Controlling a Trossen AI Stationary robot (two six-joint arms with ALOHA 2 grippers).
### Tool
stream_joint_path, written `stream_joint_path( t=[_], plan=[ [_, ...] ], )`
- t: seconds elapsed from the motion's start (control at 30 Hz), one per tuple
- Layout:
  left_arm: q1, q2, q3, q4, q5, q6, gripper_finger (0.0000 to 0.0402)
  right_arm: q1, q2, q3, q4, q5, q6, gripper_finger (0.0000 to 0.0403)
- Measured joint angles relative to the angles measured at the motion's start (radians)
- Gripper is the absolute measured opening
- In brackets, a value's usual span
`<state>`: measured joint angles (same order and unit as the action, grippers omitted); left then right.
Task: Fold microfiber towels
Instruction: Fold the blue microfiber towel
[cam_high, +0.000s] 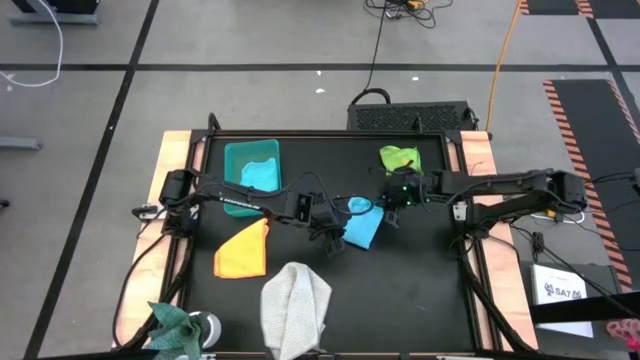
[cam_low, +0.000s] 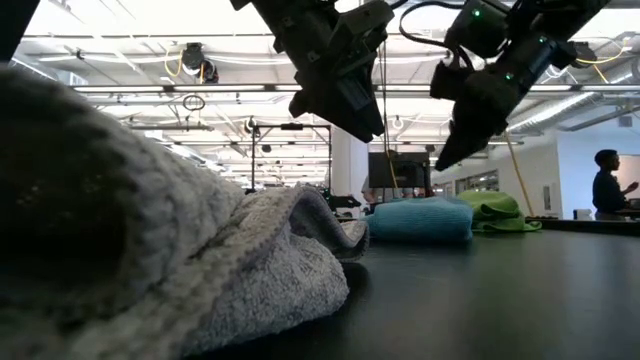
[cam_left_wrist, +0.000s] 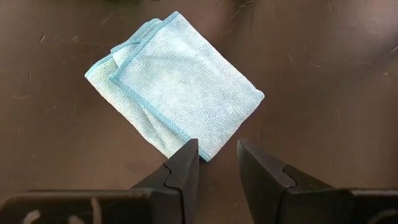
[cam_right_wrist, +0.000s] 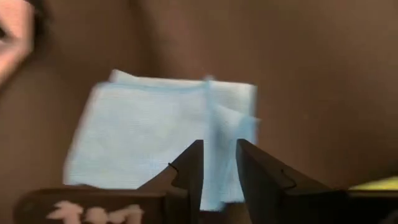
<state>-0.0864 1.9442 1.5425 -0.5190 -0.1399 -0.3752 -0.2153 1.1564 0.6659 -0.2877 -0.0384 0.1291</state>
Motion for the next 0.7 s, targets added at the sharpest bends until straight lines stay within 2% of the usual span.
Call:
stream_joint_path(
  t=[0.13,0.2,0.3,0.47,0.6,0.7],
  plan=[
    [0.0,0.0,0.0,0.0,0.0,0.0,0.0113,0.009,0.024,-0.022,0.044,-0.145,0.1,0.0053],
    [0.0,0.0,0.0,0.0,0.0,0.0,0.0113,0.025,0.05,-0.052,0.065,-0.149,0.121,0.0031],
    [0.001,0.0,0.0,0.002,-0.001,0.0,0.0113,0.044,0.093,-0.097,0.194,-0.15,0.138,0.0005],
    [0.001,0.0,0.0,0.106,-0.015,0.026,0.0113,0.038,0.18,-0.142,0.326,-0.145,0.132,0.0003],
    [0.006,0.016,0.001,0.252,-0.017,0.079,0.0113,0.007,0.238,-0.142,0.325,-0.136,0.078,0.0001],
    [0.013,0.052,0.002,0.303,0.0,0.073,0.0113,-0.011,0.267,-0.142,0.329,-0.119,0.058,0.0001]
  ],
)
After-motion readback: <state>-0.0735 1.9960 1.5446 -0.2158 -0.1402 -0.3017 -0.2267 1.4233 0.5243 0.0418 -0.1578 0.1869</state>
